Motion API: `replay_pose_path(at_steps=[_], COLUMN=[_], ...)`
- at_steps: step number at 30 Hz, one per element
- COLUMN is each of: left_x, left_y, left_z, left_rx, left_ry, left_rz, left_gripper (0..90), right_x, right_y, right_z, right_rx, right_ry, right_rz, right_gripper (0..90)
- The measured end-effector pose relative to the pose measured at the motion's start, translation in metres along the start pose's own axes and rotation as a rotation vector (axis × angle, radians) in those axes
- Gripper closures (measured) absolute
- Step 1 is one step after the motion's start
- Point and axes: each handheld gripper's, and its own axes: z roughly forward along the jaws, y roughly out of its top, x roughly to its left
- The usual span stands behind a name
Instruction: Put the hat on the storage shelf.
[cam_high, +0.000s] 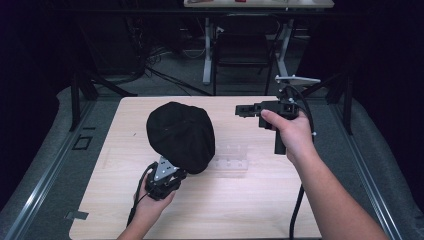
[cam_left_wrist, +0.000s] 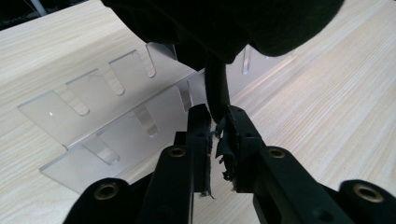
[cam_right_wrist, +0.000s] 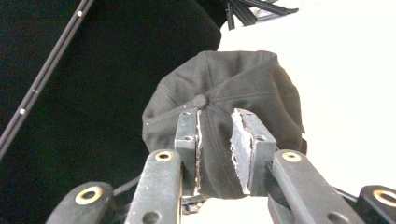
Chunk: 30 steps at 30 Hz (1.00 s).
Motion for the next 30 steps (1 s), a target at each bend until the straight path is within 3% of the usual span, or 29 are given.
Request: replay_pose_path(at_steps=[2,5,10,19,22,30], left_x=[0.002,0.005,0.011,0.026,0.029,0.044], left_y=[0.000,-0.002,-0.008,-0.030,-0.036,-0.057], left_z=[-0.004,-0.012,-0.025,-0.042,-0.044,-0.048], left_rx=[-0.006,-0.039,-0.079,-0.055,-0.052,-0.054], left_ry=[-0.004,-0.013,-0.023,0.000,0.018,0.054], left_rz=[-0.003,-0.039,-0.099,-0.179,-0.190,-0.270], left_gripper=[77.0,70.8,59.5,51.7,50.8,49.3], right_x=[-0.001,-0.001,-0.003,-0.005,-0.006,-0.015], right_y=[-0.001,-0.004,-0.012,-0.028,-0.034,-0.053], right_z=[-0.002,-0.004,-0.009,-0.021,-0.024,-0.034], right_rx=[0.000,-0.002,-0.014,-0.007,-0.011,-0.030], right_ry=[-0.006,-0.018,-0.090,-0.208,-0.216,-0.235], right_rz=[-0.006,-0.015,-0.072,-0.153,-0.162,-0.174], right_gripper=[70.5,70.0,68.8,67.8,66.6,63.8])
